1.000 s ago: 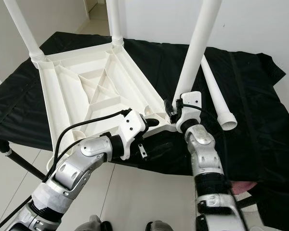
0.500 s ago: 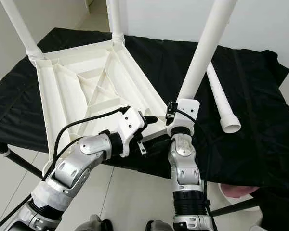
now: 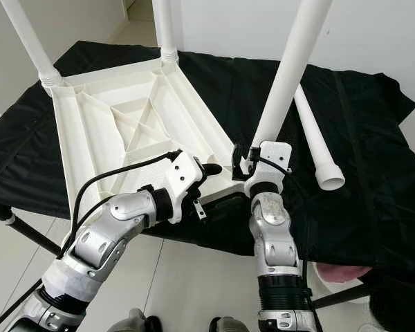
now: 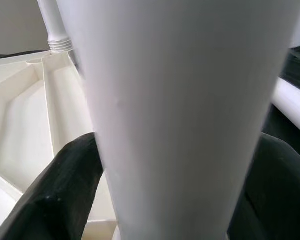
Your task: Building children table
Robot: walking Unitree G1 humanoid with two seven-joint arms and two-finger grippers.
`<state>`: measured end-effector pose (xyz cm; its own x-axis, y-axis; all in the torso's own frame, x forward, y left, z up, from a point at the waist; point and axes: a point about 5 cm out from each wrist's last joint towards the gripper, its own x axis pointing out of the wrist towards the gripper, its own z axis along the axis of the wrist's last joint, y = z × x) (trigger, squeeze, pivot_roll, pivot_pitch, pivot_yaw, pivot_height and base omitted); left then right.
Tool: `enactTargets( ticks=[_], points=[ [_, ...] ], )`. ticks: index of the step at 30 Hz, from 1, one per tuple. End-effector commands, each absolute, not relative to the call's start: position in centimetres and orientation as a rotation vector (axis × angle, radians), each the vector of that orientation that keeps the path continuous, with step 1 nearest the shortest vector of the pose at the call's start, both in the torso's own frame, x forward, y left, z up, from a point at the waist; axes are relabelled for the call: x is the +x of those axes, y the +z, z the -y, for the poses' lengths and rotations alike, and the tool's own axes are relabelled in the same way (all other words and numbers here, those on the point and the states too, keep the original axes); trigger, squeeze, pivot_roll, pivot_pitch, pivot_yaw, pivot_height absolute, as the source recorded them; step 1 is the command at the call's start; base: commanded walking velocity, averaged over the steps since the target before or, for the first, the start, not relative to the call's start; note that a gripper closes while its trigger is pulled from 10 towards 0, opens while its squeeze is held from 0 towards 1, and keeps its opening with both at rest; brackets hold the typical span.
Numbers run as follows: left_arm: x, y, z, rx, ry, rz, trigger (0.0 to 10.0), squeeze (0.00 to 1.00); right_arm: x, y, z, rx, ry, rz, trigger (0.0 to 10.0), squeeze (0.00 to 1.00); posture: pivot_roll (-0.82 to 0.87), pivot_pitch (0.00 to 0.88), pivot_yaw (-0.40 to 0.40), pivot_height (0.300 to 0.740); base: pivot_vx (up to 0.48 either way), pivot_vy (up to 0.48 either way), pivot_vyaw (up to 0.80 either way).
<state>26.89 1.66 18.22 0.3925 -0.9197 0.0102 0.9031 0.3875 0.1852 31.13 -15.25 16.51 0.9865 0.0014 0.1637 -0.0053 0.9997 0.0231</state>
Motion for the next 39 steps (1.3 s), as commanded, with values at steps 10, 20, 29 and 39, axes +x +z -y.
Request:
enactTargets(
  ticks=[10, 20, 29, 39],
  points=[
    [27.2, 18.1, -1.7, 0.166, -1.122, 0.117, 10.0, 0.00, 31.9, 16.7, 16.2, -0.073, 0.418, 0.121, 10.0, 0.00, -0.11, 0.056, 0.021, 0.740, 0.000, 0.000, 0.00],
    [26.9, 18.0, -1.3, 0.158, -1.141, 0.116, 10.0, 0.00, 32.9, 16.0, 18.1, -0.184, 0.613, 0.054, 10.0, 0.00, -0.11, 0.054, 0.033, 0.740, 0.000, 0.000, 0.00],
    [27.1, 18.2, -1.4, 0.157, -1.136, 0.120, 10.0, 0.00, 33.0, 15.2, 18.6, -0.169, 0.672, 0.009, 0.0, 0.00, -0.10, 0.053, 0.037, 0.740, 0.000, 0.000, 0.00],
    [27.0, 18.3, -1.4, 0.156, -1.137, 0.120, 10.0, 0.00, 33.0, 14.8, 19.0, -0.145, 0.651, 0.010, 6.3, 0.00, -0.10, 0.067, 0.034, 0.740, 0.000, 0.000, 0.00]
  ],
)
